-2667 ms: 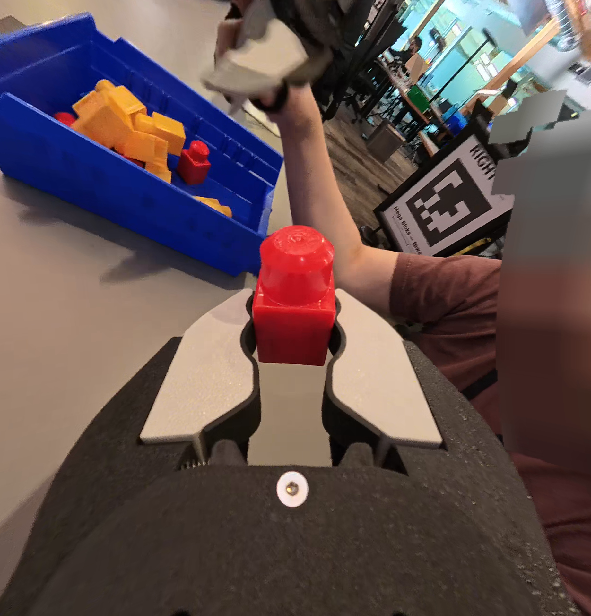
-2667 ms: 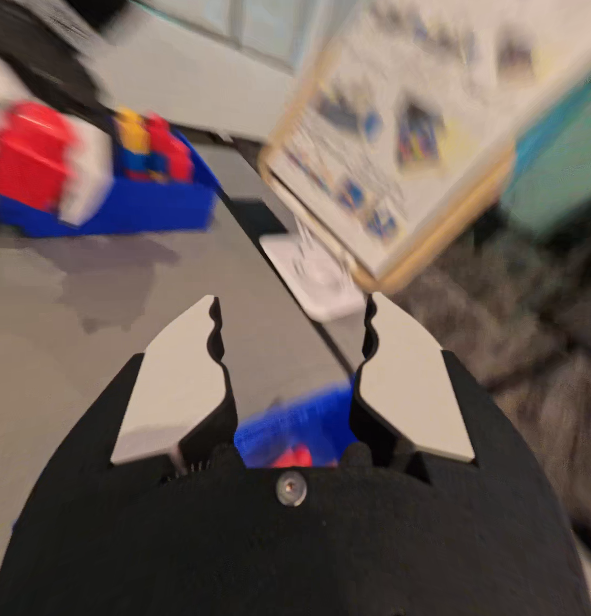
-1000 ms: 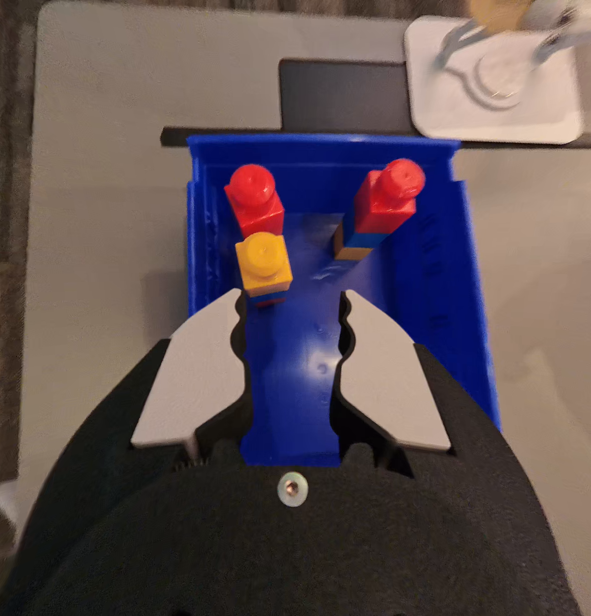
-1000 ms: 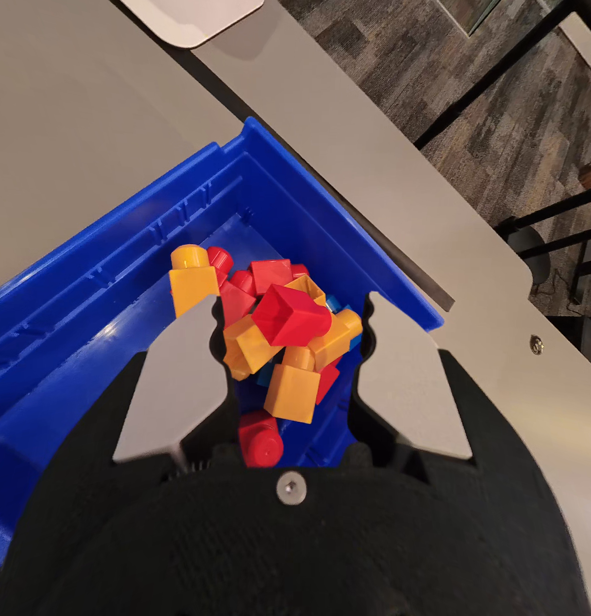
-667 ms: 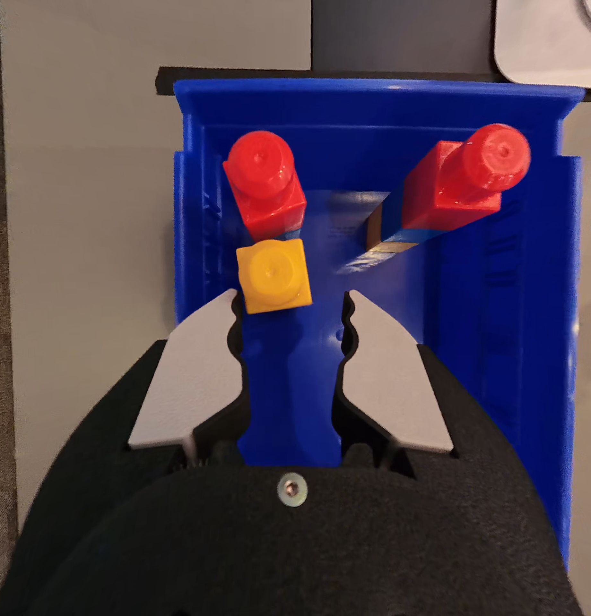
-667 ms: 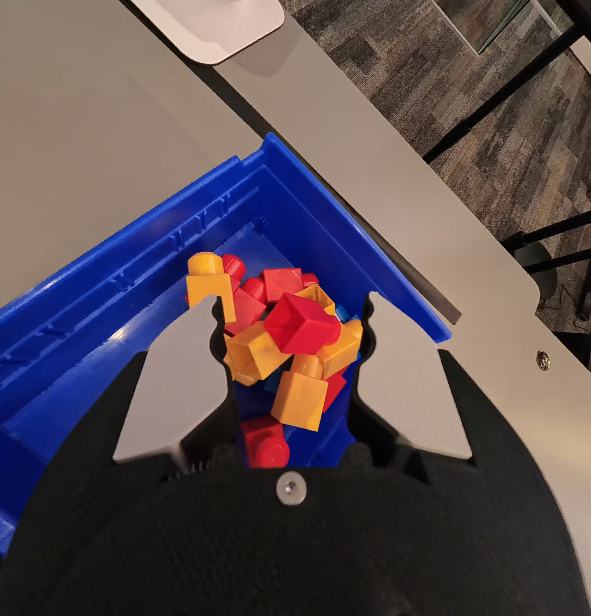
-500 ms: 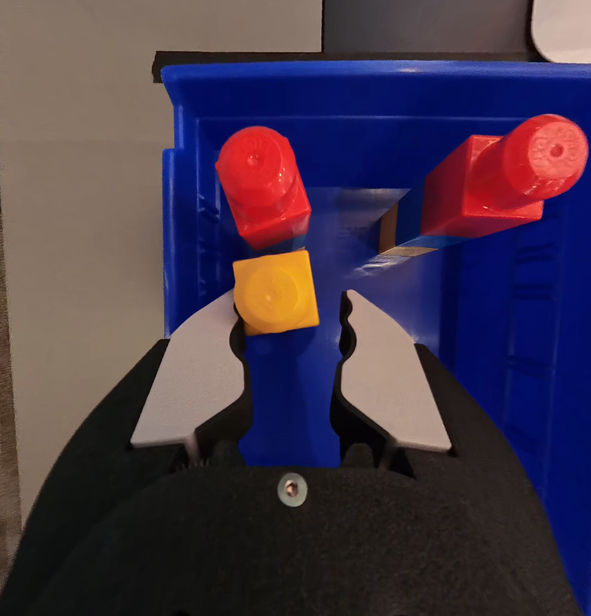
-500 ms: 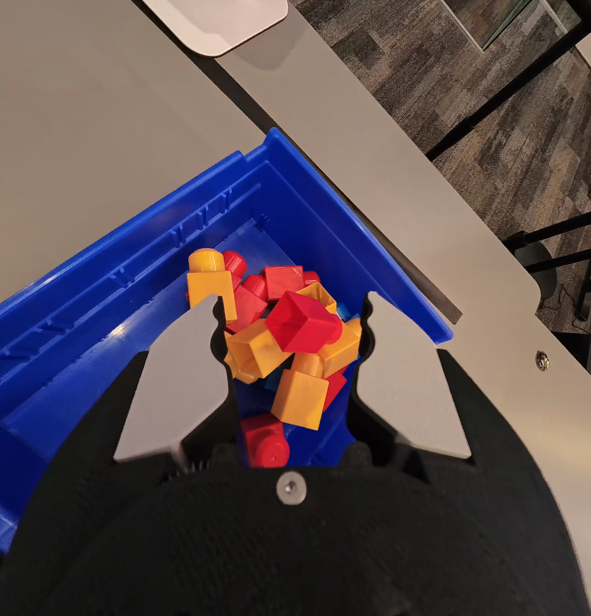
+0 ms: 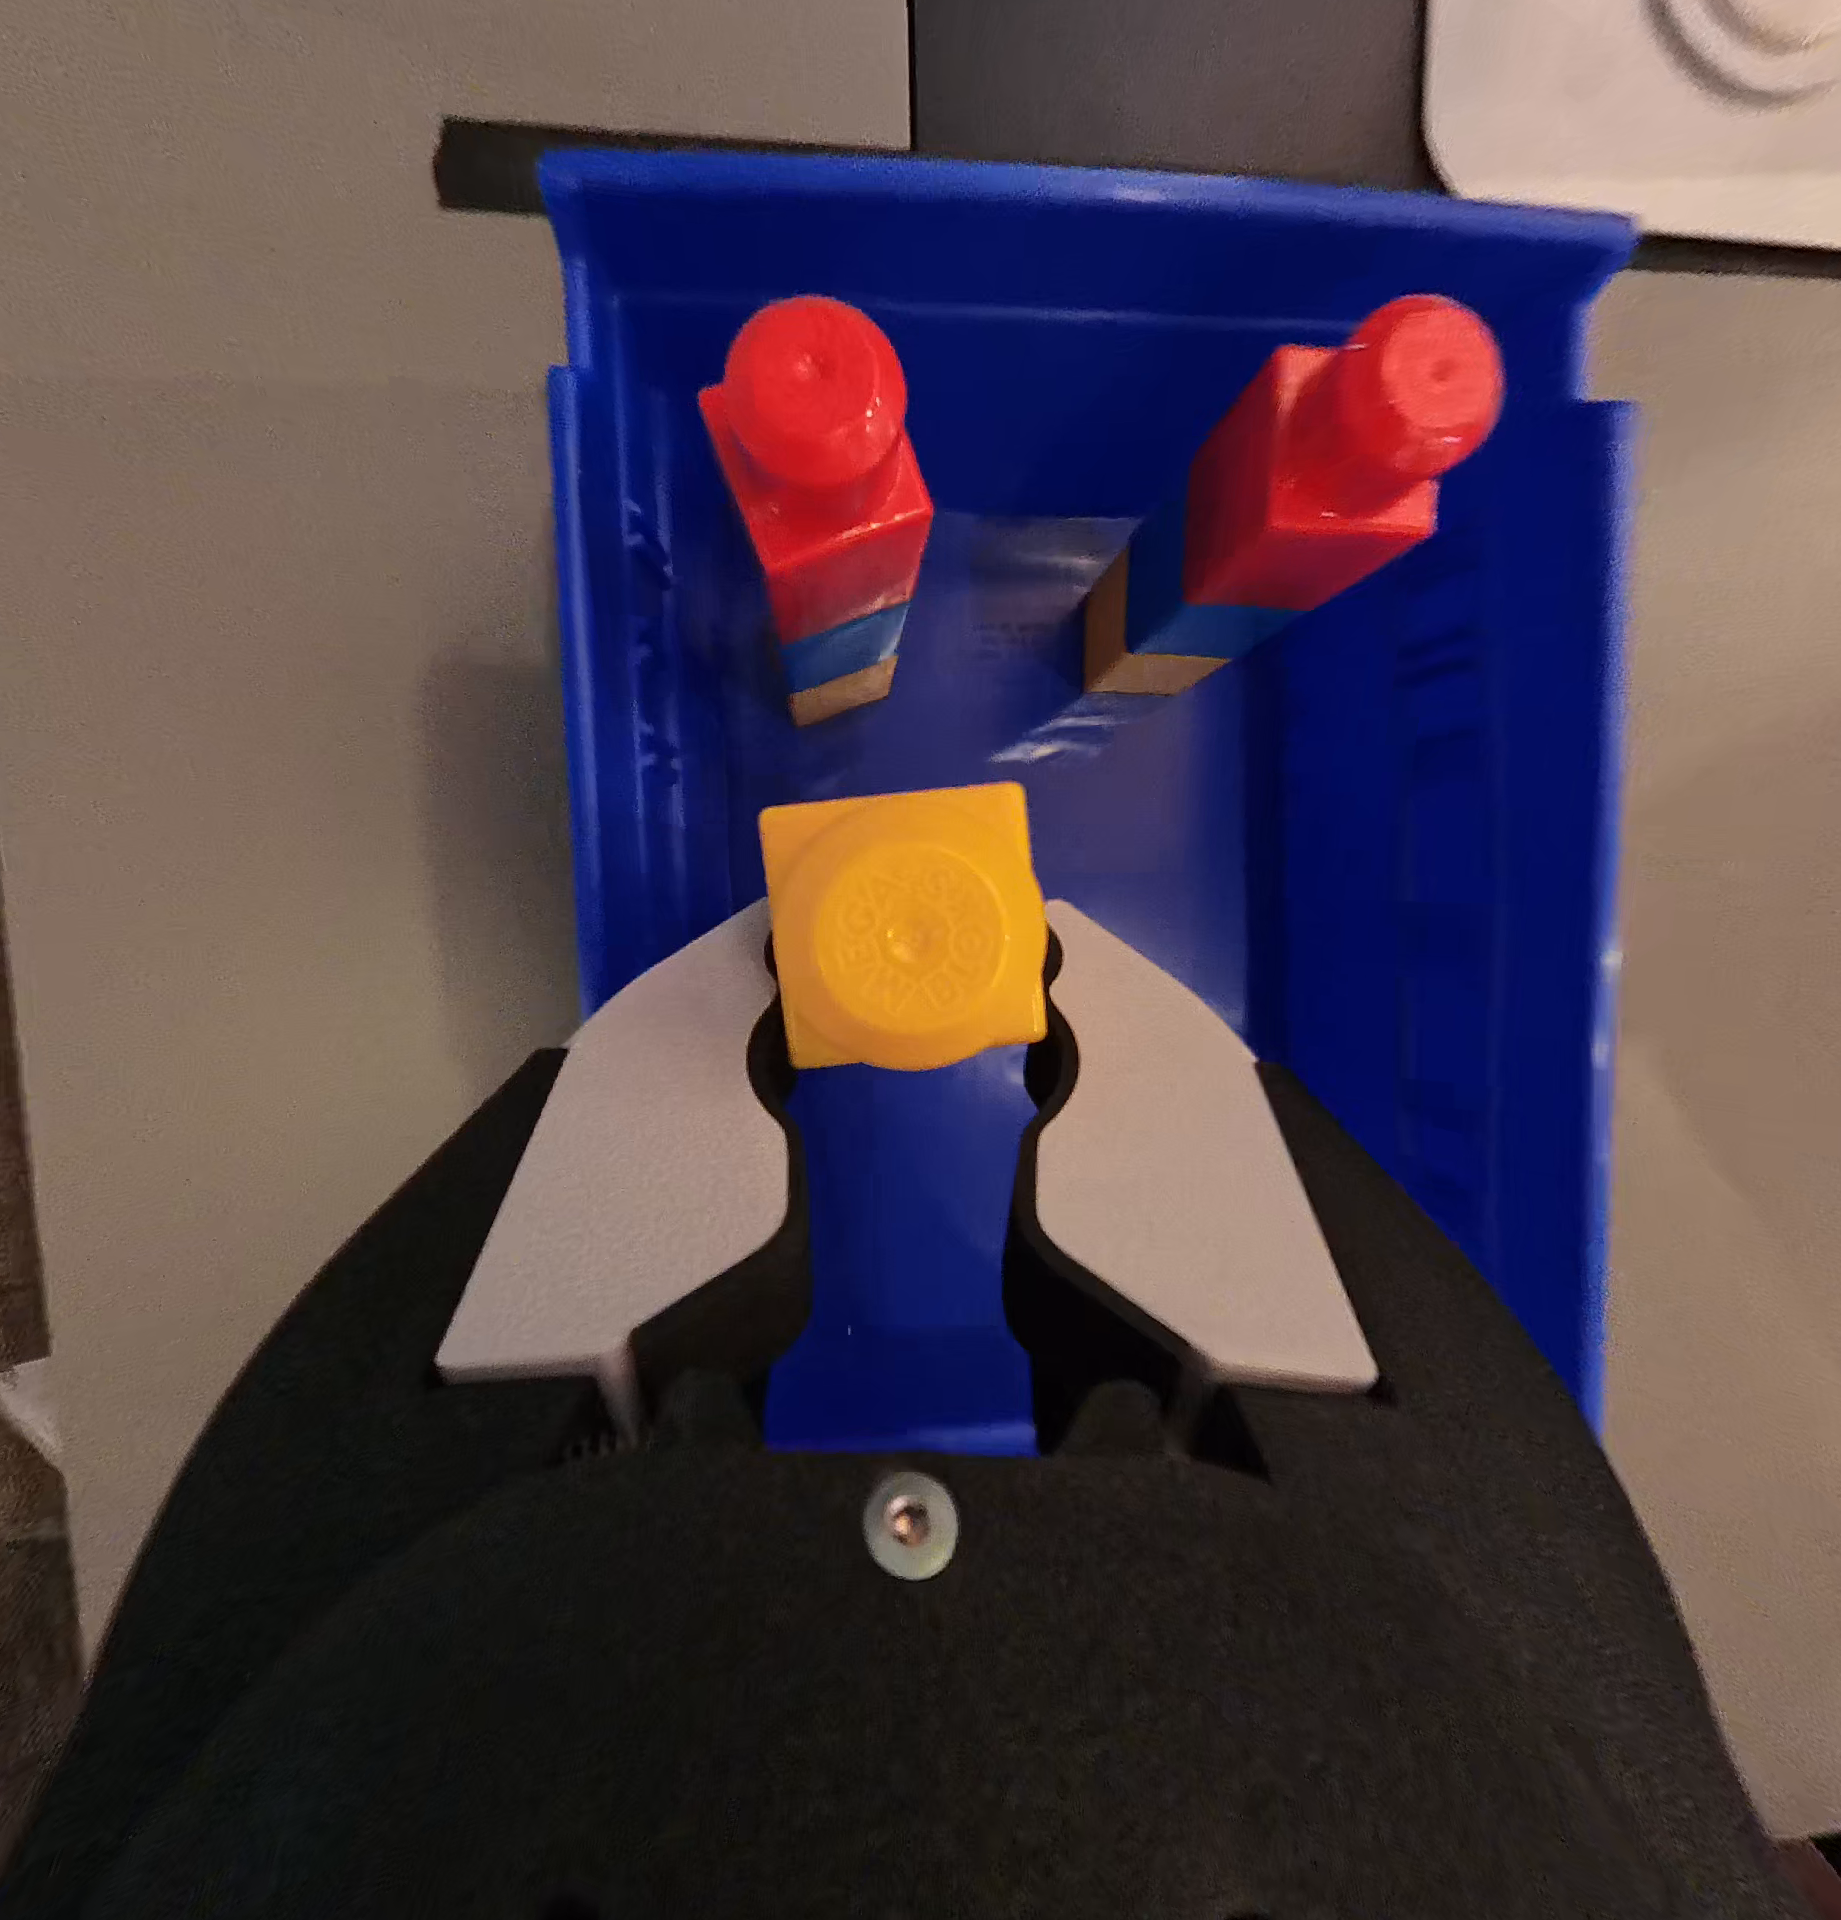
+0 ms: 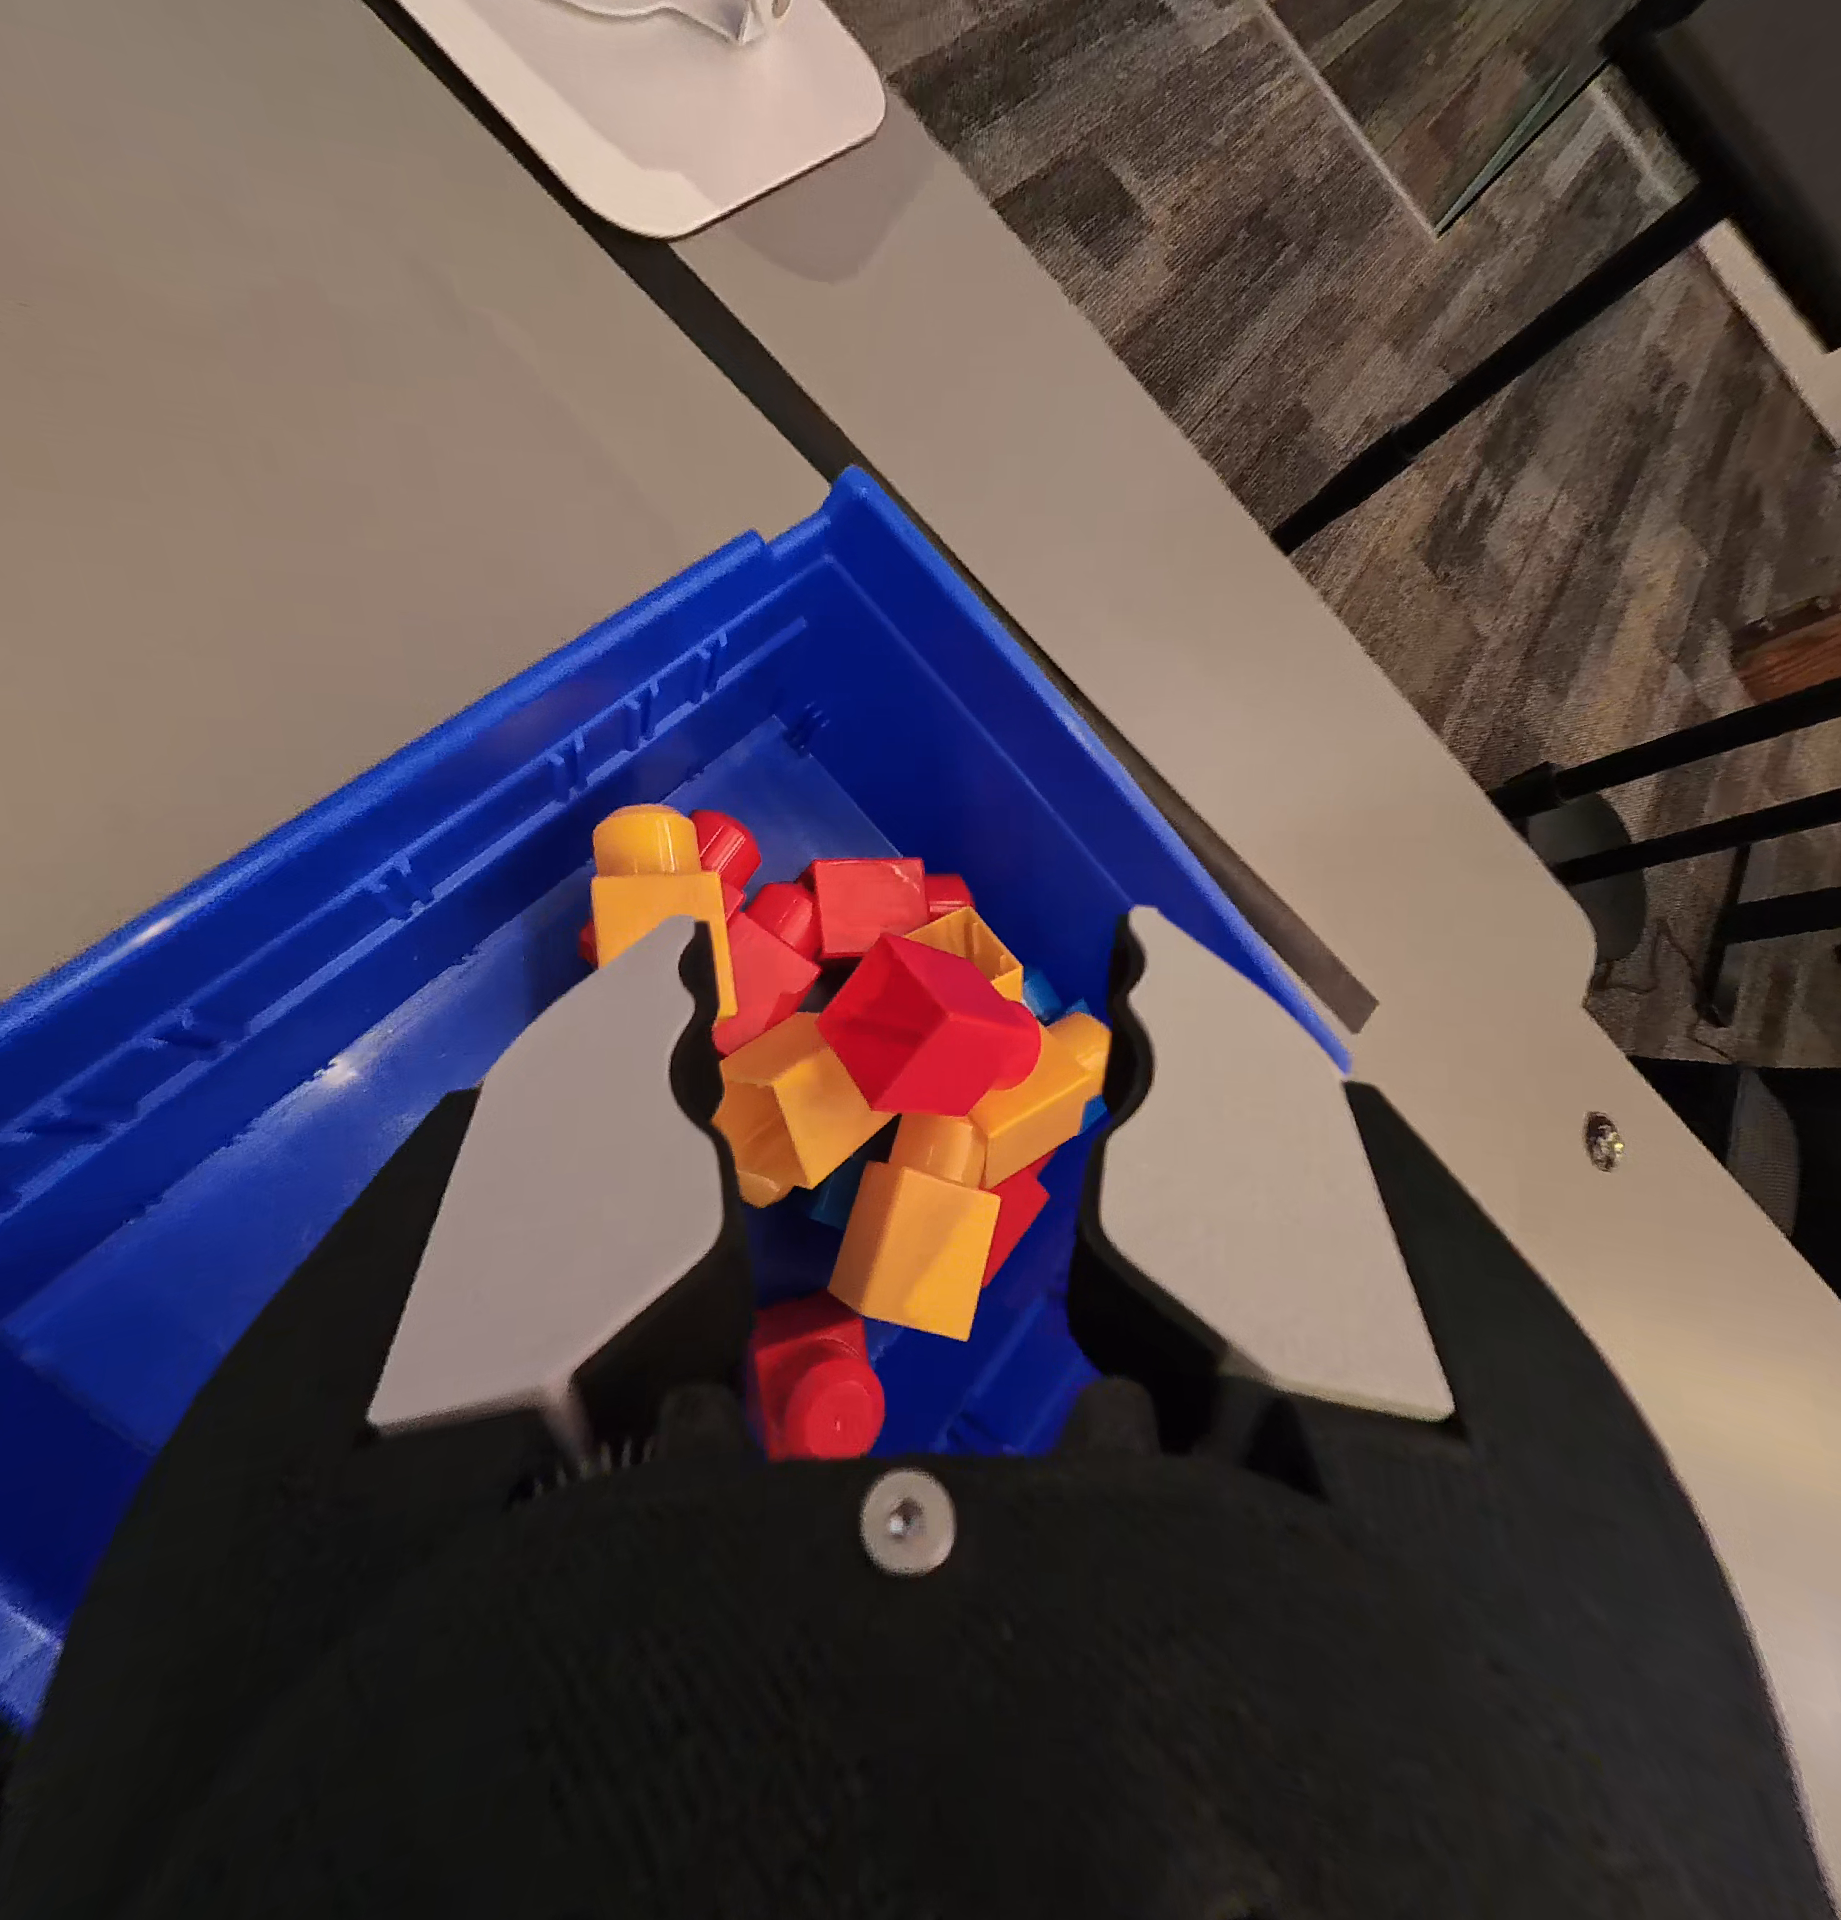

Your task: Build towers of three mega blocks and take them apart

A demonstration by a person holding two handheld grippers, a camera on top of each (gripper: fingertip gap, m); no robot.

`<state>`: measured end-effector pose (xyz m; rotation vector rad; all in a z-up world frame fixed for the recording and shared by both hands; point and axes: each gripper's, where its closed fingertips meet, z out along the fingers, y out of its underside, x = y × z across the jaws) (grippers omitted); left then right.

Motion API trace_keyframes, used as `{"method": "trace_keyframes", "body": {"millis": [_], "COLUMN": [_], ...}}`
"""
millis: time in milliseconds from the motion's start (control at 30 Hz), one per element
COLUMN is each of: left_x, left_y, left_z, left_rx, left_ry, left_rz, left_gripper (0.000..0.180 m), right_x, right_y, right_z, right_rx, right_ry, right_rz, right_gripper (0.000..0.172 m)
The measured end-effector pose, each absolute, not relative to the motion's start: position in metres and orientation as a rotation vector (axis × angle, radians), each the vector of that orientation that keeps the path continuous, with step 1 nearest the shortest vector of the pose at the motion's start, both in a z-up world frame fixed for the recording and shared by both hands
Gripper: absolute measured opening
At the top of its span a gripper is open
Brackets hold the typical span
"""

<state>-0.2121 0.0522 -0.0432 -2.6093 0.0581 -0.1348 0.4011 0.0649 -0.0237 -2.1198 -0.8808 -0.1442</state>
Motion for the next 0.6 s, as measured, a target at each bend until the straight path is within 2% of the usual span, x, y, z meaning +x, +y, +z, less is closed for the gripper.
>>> {"method": "trace_keyframes", "body": {"millis": [33,133,267,400,533,600], "left_x": [-0.212,-0.194,-0.112,-0.018,0.036,0.054], "left_y": [0.045,0.028,0.001,-0.047,-0.076,-0.084], "left_z": [-0.032,0.013,0.079,0.113,0.108,0.102], "left_rx": [-2.586,-2.434,-2.107,-1.838,-1.764,-1.760], "left_ry": [0.069,0.154,0.500,0.924,1.175,1.254], "left_rz": [-0.139,-0.226,-0.584,-0.982,-1.103,-1.123], "left_gripper": [0.042,0.042,0.042,0.041,0.041,0.041], "right_x": [0.399,0.382,0.306,0.169,0.099,0.084], "right_y": [0.065,0.062,0.050,-0.022,-0.059,-0.076], "right_z": [-0.018,0.007,0.062,0.110,0.089,0.081], "right_rx": [-2.103,-2.016,-1.701,-1.286,-1.285,-1.290], "right_ry": [-0.877,-0.881,-0.955,-1.088,-1.205,-1.255], "right_rz": [-0.156,-0.164,-0.026,0.680,0.998,1.171], "right_gripper": [0.074,0.073,0.070,0.069,0.083,0.083]}}
